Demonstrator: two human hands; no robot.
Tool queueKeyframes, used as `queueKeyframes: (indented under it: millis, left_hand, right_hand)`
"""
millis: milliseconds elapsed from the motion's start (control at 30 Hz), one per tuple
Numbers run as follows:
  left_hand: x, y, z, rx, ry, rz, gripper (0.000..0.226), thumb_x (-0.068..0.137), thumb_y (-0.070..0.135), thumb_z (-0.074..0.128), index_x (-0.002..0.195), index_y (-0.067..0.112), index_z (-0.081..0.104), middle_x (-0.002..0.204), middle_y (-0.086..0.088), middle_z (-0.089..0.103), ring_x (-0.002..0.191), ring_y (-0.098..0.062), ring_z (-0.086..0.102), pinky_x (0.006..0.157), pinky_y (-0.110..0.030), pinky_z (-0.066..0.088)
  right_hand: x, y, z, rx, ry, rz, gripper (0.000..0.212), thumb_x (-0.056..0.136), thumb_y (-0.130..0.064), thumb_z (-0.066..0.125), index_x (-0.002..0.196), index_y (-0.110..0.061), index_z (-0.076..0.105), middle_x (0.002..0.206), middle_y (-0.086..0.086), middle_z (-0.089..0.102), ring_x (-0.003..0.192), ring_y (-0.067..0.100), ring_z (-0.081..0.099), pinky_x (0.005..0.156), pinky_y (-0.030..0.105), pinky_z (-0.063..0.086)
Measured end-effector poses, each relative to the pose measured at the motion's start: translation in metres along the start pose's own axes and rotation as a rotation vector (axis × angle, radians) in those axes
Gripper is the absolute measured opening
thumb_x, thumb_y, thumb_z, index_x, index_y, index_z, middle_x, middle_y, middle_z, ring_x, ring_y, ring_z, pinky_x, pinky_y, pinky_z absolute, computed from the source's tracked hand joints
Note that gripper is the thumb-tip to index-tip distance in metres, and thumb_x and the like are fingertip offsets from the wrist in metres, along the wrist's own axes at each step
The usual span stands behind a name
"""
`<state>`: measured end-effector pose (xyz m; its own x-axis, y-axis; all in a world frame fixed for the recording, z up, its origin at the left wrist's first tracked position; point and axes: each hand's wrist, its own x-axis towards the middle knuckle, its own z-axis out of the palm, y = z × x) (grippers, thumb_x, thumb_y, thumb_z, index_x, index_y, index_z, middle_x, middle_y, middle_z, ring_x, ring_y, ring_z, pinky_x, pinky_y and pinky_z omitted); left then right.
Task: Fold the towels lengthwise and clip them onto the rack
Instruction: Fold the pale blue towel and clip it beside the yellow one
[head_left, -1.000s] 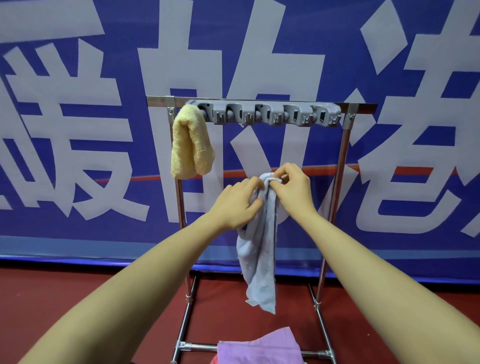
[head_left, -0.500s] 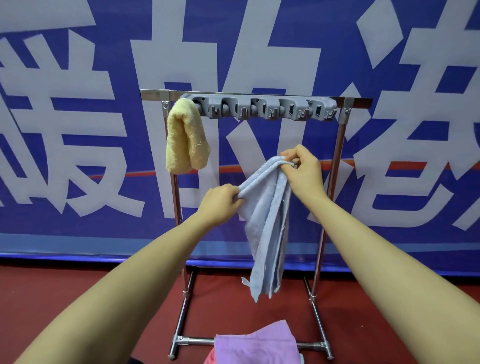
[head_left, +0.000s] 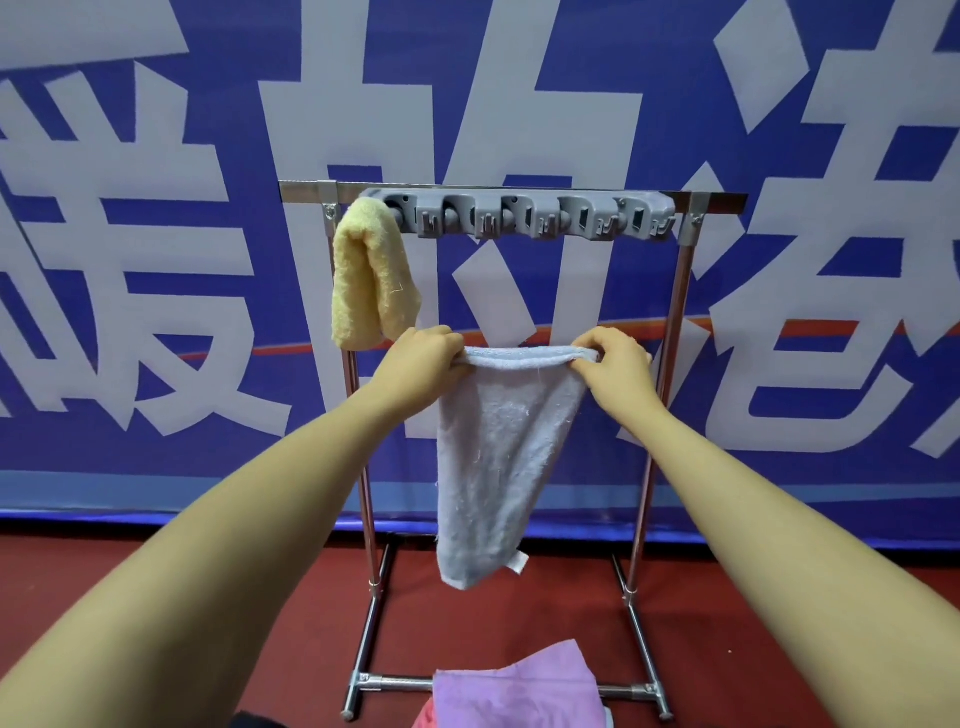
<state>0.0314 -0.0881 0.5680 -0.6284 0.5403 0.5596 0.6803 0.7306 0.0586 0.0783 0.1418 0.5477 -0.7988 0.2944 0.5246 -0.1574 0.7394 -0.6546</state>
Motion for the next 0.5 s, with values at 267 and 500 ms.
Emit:
queueKeyframes:
  millis: [267,500]
  left_hand:
    - [-0.002,0.001,-0.003,0.087,-0.042,0.066,0.022,0.093,0.02,0.054,0.083,0.002,0.061,0.075,-0.006,0.052,0.064,-0.019,0.043,0.061,-0.028,0.031]
    - [-0.007,0.012,0.008,-0.038,0.011,-0.093,0.009,0.092,0.01,0.047,0.099,0.004,0.047,0.092,-0.014,0.061,0.073,-0.032,0.053,0.059,-0.04,0.04]
  right_hand:
    - [-0.002,-0.002,0.004,-0.08,0.011,0.048,0.017,0.084,-0.003,0.057,0.081,-0.017,0.065,0.078,0.001,0.065,0.073,0.023,0.06,0.067,0.047,0.055]
    - [-0.01,-0.01,0.007,0.07,-0.019,0.024,0.02,0.079,0.013,0.041,0.078,-0.006,0.048,0.078,0.01,0.054,0.066,0.019,0.045,0.053,0.032,0.036]
